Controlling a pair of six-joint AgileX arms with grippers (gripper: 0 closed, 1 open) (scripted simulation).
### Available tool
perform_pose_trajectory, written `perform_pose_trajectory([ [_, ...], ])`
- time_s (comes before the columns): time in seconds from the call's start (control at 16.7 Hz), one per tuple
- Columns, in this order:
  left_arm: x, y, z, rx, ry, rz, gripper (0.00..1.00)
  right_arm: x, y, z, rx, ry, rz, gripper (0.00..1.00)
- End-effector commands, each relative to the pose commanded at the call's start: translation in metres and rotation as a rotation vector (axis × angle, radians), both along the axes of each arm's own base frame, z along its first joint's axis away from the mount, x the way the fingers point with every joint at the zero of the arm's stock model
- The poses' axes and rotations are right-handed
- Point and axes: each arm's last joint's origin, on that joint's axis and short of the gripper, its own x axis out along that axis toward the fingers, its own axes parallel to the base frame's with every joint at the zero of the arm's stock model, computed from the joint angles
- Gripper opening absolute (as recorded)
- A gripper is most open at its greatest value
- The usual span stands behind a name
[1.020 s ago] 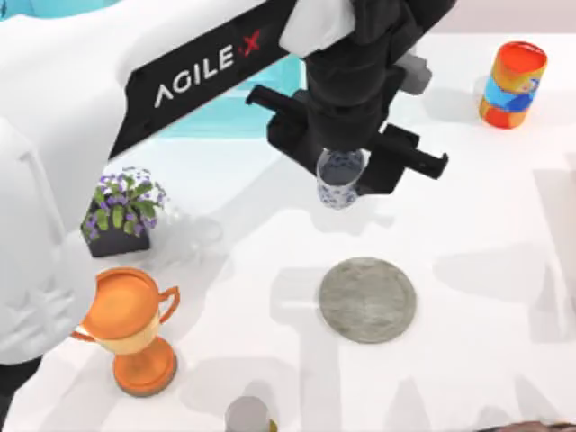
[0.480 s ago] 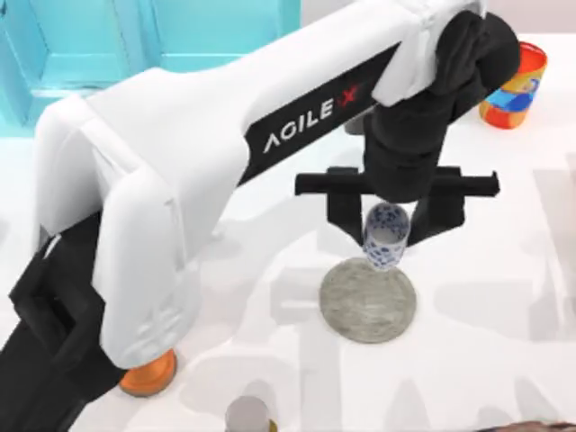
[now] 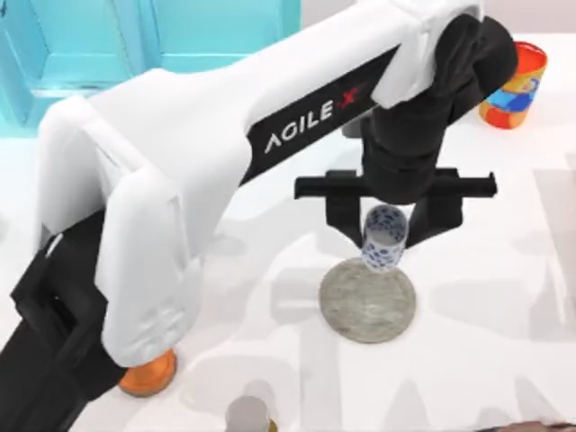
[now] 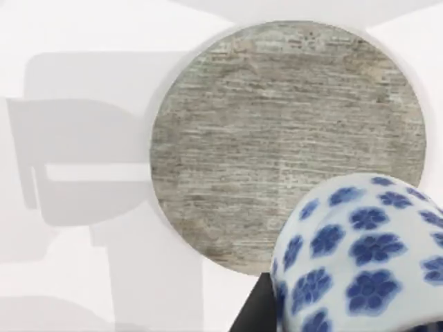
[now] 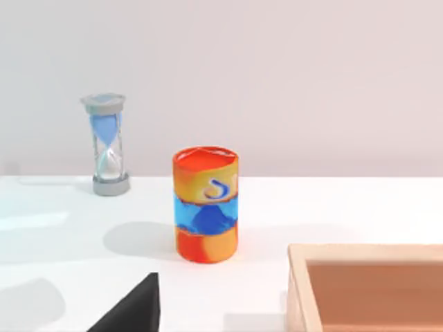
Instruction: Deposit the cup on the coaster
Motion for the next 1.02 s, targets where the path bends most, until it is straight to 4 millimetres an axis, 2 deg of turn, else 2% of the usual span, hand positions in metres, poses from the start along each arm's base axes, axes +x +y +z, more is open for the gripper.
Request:
perform_pose_trajectory([
  [0.42, 0.001, 0.001, -0.055, 0.004, 0.005, 0.006, 0.0, 0.0, 0.0, 0.0, 0.0, 0.0, 0.0, 1.0],
  [0.72, 0.0, 0.001, -0.062, 0.002, 0.003, 0.005, 0.0, 0.0, 0.0, 0.0, 0.0, 0.0, 0.0, 1.0],
  [1.02, 0.0, 0.001, -0.062, 0.002, 0.003, 0.005, 0.38, 0.0, 0.0, 0.0, 0.0, 0.0, 0.0, 1.0],
])
